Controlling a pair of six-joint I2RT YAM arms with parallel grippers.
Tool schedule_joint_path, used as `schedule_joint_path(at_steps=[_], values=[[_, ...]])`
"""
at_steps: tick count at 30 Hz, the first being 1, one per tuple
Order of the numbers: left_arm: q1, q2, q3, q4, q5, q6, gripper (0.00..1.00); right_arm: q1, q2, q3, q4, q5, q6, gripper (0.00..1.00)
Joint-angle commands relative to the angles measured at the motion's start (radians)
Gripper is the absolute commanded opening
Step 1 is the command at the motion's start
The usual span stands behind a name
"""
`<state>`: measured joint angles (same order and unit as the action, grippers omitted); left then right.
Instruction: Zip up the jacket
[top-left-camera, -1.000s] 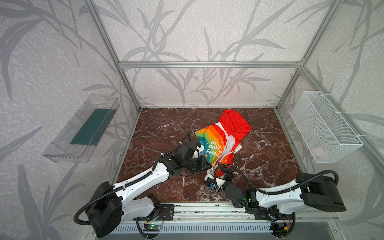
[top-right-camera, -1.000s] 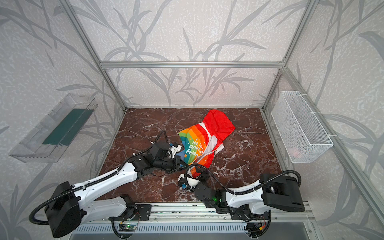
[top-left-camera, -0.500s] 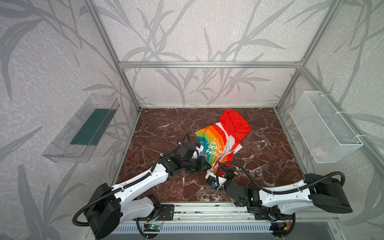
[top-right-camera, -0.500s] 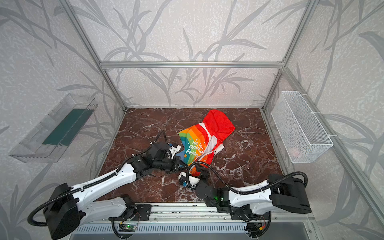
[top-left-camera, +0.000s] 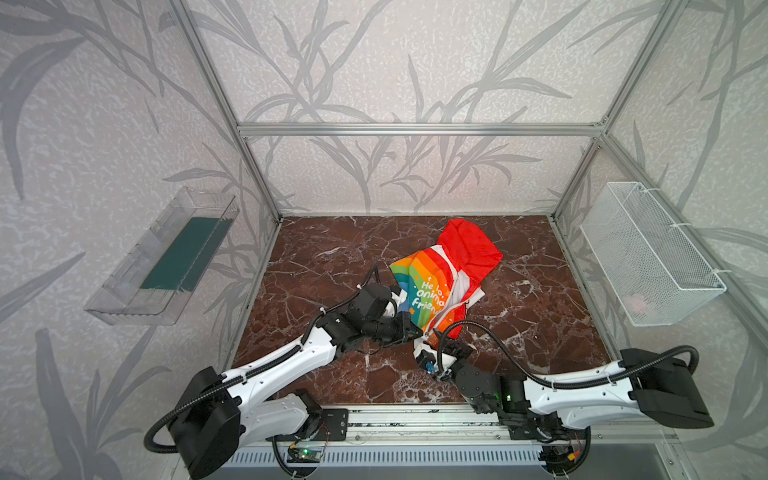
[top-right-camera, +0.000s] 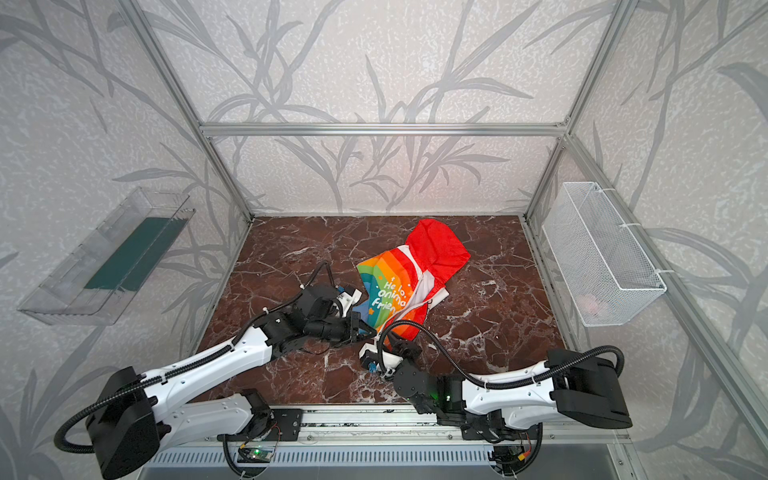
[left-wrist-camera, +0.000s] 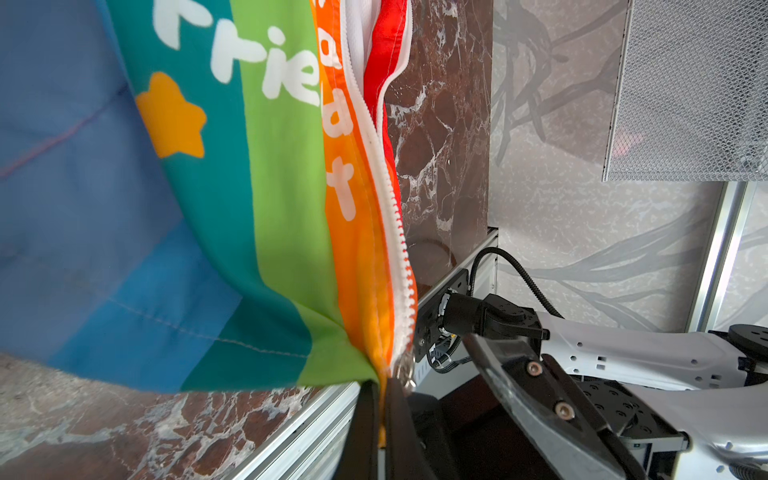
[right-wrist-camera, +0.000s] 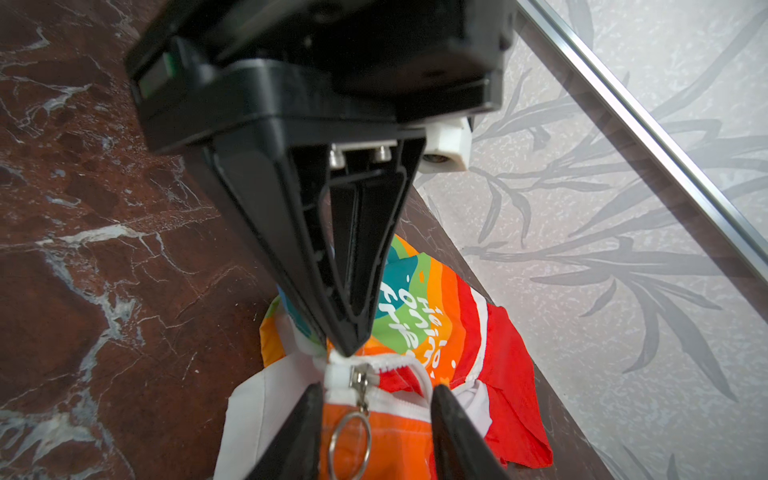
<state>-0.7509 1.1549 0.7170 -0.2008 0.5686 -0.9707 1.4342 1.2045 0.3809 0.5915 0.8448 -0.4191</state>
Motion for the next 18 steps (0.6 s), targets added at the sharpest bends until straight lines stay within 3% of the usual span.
schedule_joint_path(at_steps=[1, 4, 8, 10, 15, 18], values=[[0.004, -0.022, -0.017, 0.007, -0.002, -0.002, 0.00, -0.004, -0.035, -0.002, 0.003, 0.008, 0.024, 0.32], [0.003, -0.023, -0.016, 0.022, 0.000, -0.011, 0.00, -0.006, -0.063, -0.013, 0.004, 0.001, 0.034, 0.28], [0.004, -0.021, -0.008, 0.002, -0.007, 0.004, 0.00, -0.027, -0.124, -0.013, -0.090, -0.063, 0.128, 0.06], [0.004, -0.020, -0.010, 0.001, -0.004, 0.006, 0.00, -0.031, -0.159, -0.014, -0.124, -0.066, 0.169, 0.11], [0.003, -0.026, -0.019, 0.028, 0.002, -0.009, 0.00, -0.045, -0.292, -0.025, -0.233, -0.094, 0.245, 0.37], [0.004, -0.026, -0.021, 0.025, 0.000, -0.007, 0.00, -0.082, -0.385, -0.038, -0.311, -0.132, 0.303, 0.42]])
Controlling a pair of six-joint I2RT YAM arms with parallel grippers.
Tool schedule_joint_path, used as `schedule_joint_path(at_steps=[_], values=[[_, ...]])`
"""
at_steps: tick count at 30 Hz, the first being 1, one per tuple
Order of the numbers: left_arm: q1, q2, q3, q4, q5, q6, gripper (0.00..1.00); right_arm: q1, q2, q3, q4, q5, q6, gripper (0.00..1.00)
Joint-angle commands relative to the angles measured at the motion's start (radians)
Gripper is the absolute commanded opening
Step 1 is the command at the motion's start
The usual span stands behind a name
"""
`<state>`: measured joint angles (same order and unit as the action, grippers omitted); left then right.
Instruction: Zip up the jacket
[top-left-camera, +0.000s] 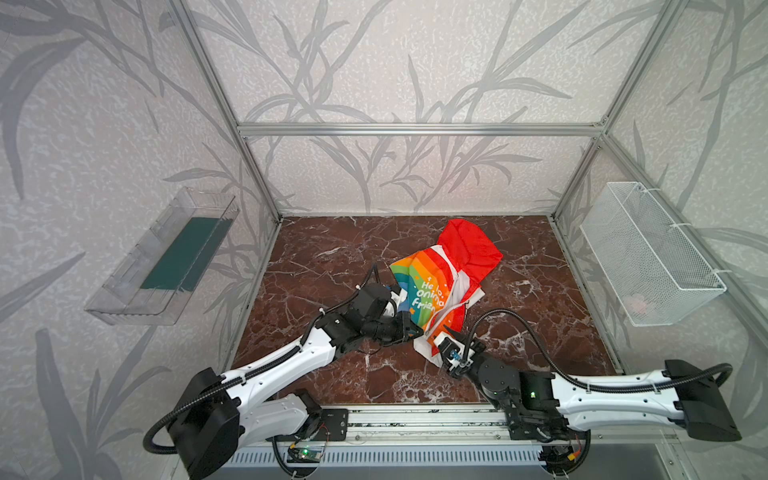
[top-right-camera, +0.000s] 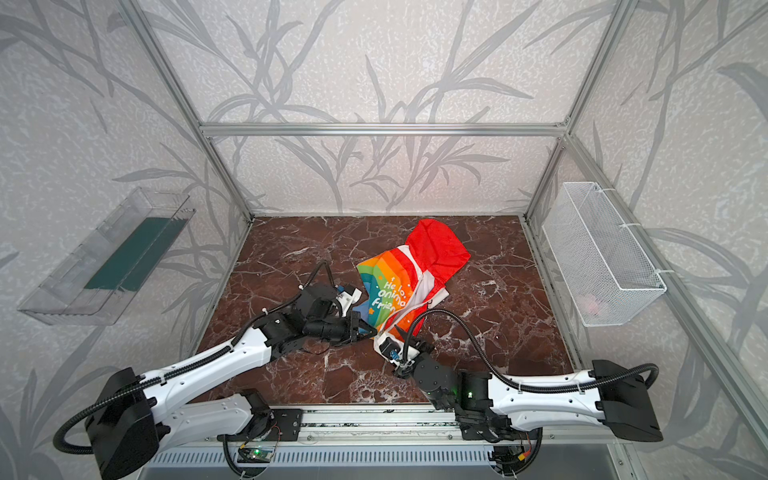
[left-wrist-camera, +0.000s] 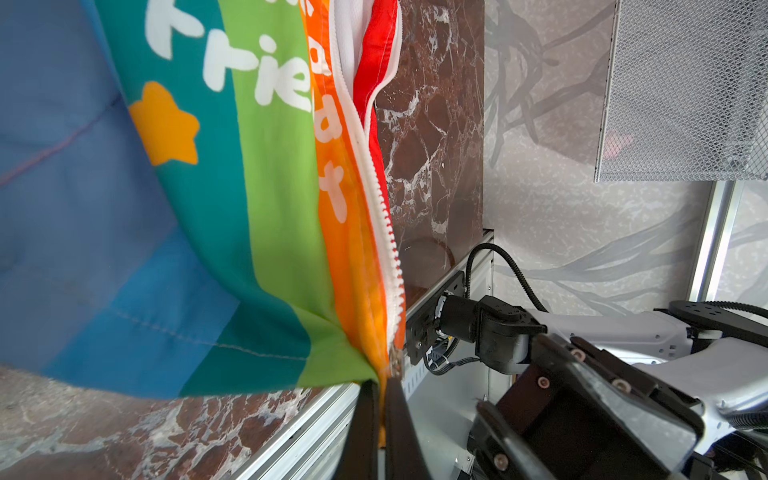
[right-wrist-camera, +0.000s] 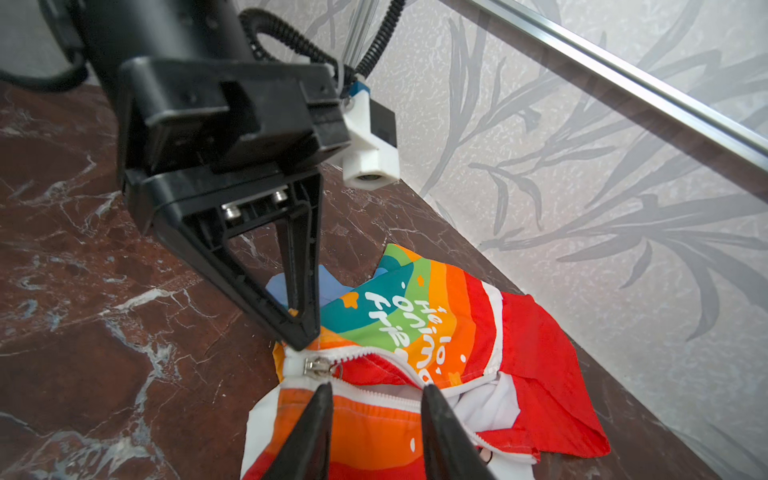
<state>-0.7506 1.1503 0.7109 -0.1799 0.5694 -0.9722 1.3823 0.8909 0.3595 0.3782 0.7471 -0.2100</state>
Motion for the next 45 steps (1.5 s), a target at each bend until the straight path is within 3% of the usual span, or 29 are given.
schedule_joint_path(at_steps=[1, 5, 8, 13, 18, 24, 29, 37, 45], values=[[0.003, -0.018, -0.018, 0.005, -0.001, -0.007, 0.00, -0.047, -0.100, -0.017, -0.129, -0.066, 0.102, 0.43], [0.003, -0.014, -0.018, 0.004, 0.004, -0.002, 0.00, -0.125, -0.199, -0.004, -0.261, -0.236, 0.135, 0.42], [0.003, -0.017, -0.017, -0.009, 0.012, 0.022, 0.00, -0.155, -0.230, 0.038, -0.383, -0.294, 0.156, 0.41], [0.002, -0.056, -0.075, -0.061, -0.019, 0.121, 0.00, -0.313, -0.203, 0.104, -0.547, -0.579, 0.359, 0.45], [0.003, -0.087, -0.219, 0.062, -0.037, 0.115, 0.00, -0.353, -0.137, 0.131, -0.542, -0.722, 0.601, 0.49], [0.003, -0.160, -0.365, 0.282, -0.042, 0.097, 0.00, -0.353, 0.011, 0.141, -0.444, -0.831, 0.767, 0.48], [0.003, -0.269, -0.429, 0.248, -0.128, 0.089, 0.00, -0.353, 0.146, 0.145, -0.313, -0.887, 0.881, 0.46], [0.009, -0.300, -0.454, 0.148, -0.137, 0.073, 0.00, -0.414, 0.447, 0.317, -0.264, -1.146, 0.871, 0.39], [0.040, -0.264, -0.460, 0.135, -0.092, 0.093, 0.00, -0.444, 0.638, 0.464, -0.348, -1.209, 0.812, 0.38]])
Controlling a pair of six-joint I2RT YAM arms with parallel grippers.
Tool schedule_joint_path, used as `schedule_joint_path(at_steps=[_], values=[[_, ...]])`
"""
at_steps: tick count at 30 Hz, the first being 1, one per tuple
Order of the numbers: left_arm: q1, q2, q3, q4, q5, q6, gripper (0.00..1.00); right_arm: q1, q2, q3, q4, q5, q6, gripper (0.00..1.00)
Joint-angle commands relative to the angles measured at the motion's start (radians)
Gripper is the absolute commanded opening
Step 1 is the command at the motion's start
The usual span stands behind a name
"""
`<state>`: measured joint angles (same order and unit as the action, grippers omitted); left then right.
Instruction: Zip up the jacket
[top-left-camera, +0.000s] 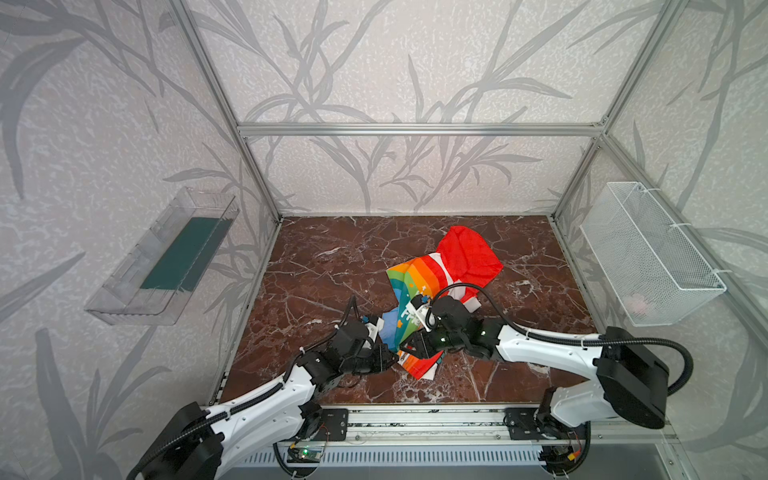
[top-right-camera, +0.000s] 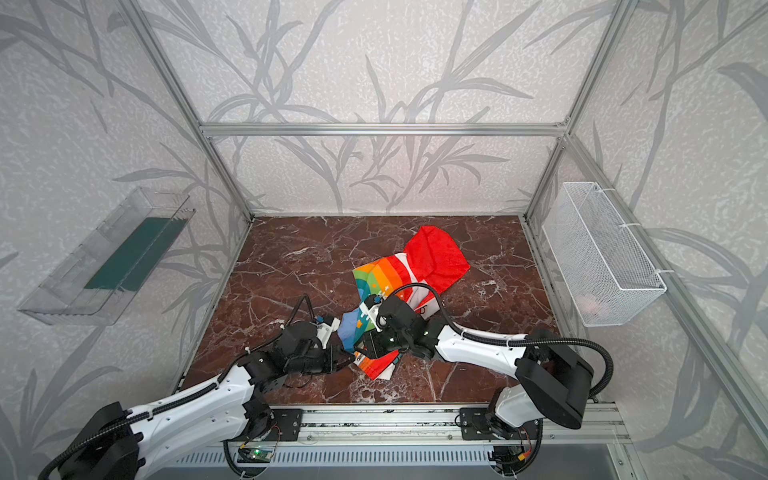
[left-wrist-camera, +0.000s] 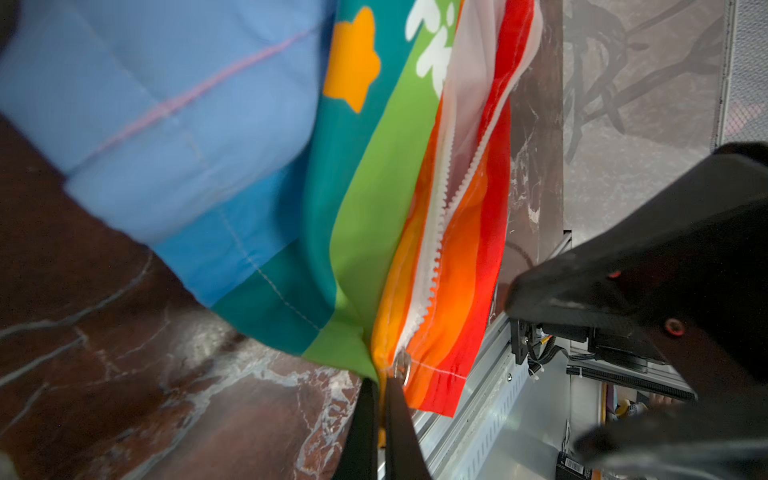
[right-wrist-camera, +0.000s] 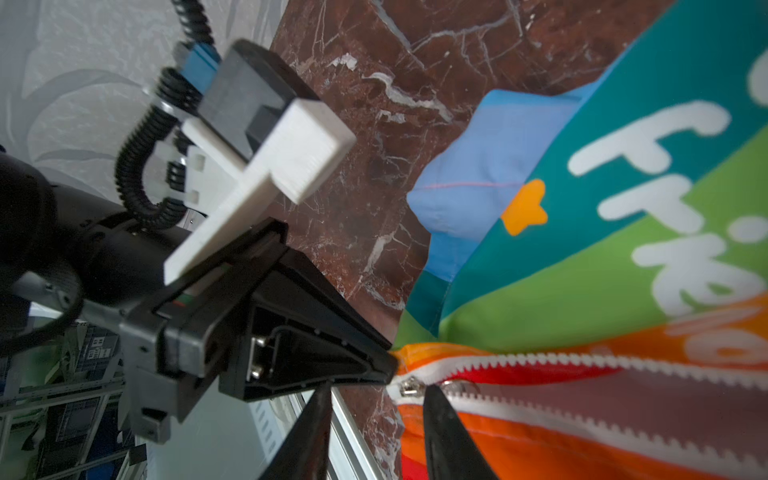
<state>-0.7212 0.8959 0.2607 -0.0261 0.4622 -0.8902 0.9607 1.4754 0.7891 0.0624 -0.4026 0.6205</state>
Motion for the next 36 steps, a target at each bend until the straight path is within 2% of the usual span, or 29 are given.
schedule_joint_path(at_steps=[1, 5, 8, 11, 17, 24, 26, 30, 36], values=[[0.012, -0.021, -0.010, -0.020, 0.014, 0.010, 0.00, -0.032, 0.075, 0.050, -0.043, -0.088, -0.018, 0.39], [0.020, -0.089, -0.018, -0.032, -0.018, -0.011, 0.00, -0.044, 0.131, 0.080, -0.062, -0.150, -0.032, 0.50], [0.026, -0.127, -0.031, -0.043, -0.034, -0.020, 0.00, -0.051, 0.138, 0.083, -0.093, -0.126, -0.066, 0.62], [0.038, -0.152, -0.032, -0.093, -0.041, 0.010, 0.00, -0.072, 0.166, 0.096, -0.095, -0.162, -0.091, 0.68], [0.060, -0.181, -0.035, -0.113, -0.043, 0.028, 0.00, -0.077, 0.213, 0.112, -0.053, -0.303, -0.082, 0.69], [0.075, -0.203, -0.016, -0.147, -0.046, 0.059, 0.00, -0.076, 0.226, 0.025, 0.186, -0.397, 0.041, 0.68], [0.076, -0.211, -0.016, -0.143, -0.046, 0.060, 0.00, -0.076, 0.272, 0.014, 0.272, -0.425, 0.077, 0.68], [0.077, -0.221, 0.002, -0.167, -0.044, 0.072, 0.00, -0.077, 0.297, 0.026, 0.257, -0.387, 0.053, 0.70], [0.078, -0.232, 0.014, -0.184, -0.046, 0.074, 0.00, -0.077, 0.329, 0.041, 0.309, -0.413, 0.058, 0.75]])
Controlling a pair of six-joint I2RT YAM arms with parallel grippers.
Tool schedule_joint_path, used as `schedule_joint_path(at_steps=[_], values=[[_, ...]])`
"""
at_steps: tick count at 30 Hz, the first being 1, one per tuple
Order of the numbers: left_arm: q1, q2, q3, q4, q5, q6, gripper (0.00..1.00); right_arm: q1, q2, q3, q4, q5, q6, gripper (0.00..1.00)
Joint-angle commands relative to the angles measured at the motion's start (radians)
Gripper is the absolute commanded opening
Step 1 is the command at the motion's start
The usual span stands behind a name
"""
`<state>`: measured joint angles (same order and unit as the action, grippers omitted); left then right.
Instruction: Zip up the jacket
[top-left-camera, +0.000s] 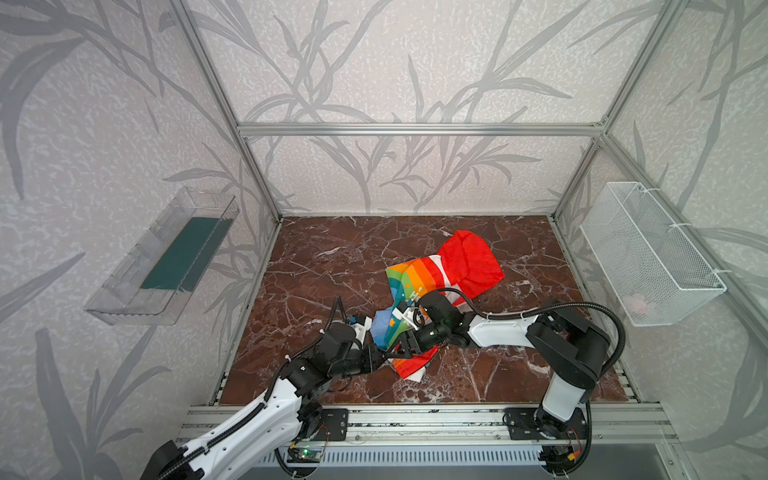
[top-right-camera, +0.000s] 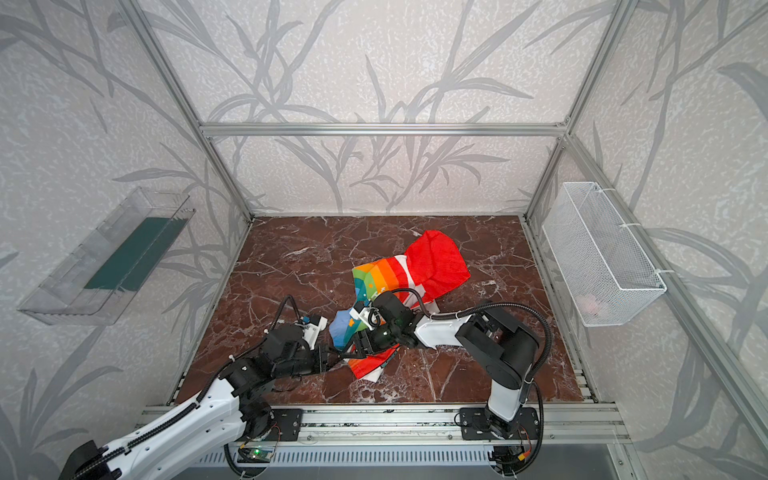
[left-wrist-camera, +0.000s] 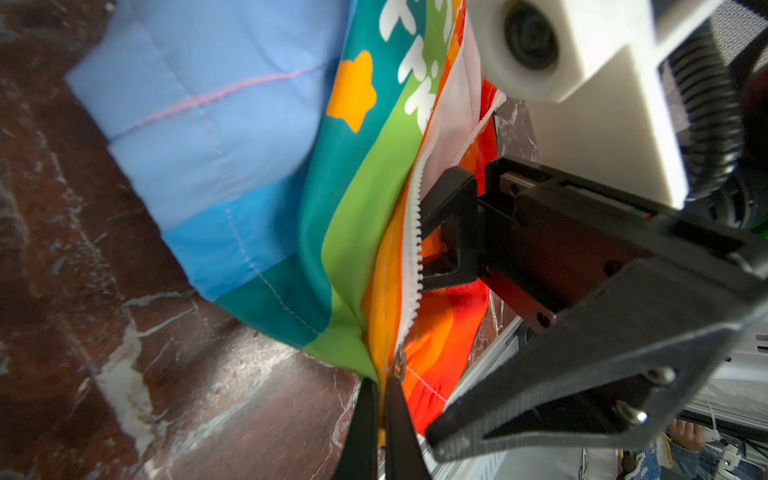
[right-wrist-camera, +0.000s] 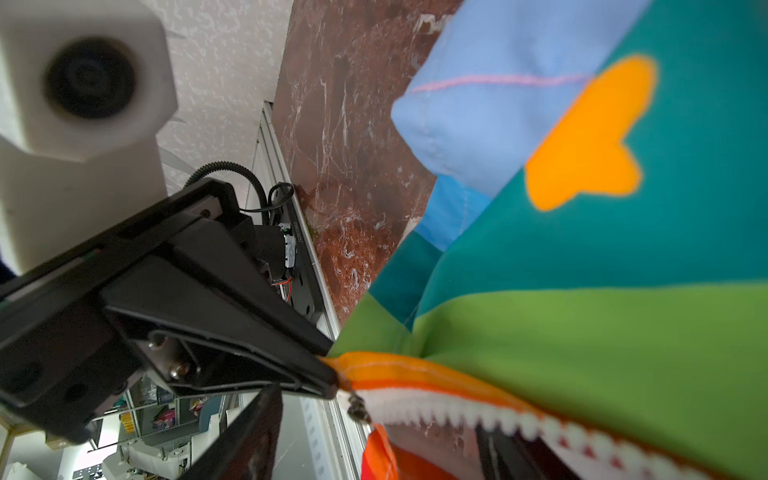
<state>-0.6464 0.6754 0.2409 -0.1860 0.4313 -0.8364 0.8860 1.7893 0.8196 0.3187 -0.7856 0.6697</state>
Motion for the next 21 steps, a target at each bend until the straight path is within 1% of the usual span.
schedule_joint_path(at_steps=[1, 6, 8, 13, 16, 21], values=[[0.003, -0.014, 0.035, -0.024, -0.016, 0.017, 0.00, -0.002, 0.018, 0.009, 0.071, -0.036, 0.013, 0.75], [0.005, -0.022, 0.032, -0.011, -0.028, 0.009, 0.00, -0.002, 0.060, -0.002, 0.234, -0.112, 0.095, 0.75], [0.006, -0.019, 0.031, -0.007, -0.028, 0.003, 0.00, -0.002, 0.061, -0.012, 0.271, -0.118, 0.114, 0.73], [0.008, -0.020, 0.025, -0.027, -0.034, 0.009, 0.00, -0.004, 0.047, -0.035, 0.268, -0.112, 0.121, 0.62], [0.009, -0.024, 0.020, -0.033, -0.034, 0.009, 0.00, -0.004, 0.028, -0.041, 0.224, -0.099, 0.103, 0.56], [0.011, -0.027, 0.017, -0.033, -0.035, 0.005, 0.00, -0.004, -0.015, -0.049, 0.160, -0.068, 0.073, 0.51]])
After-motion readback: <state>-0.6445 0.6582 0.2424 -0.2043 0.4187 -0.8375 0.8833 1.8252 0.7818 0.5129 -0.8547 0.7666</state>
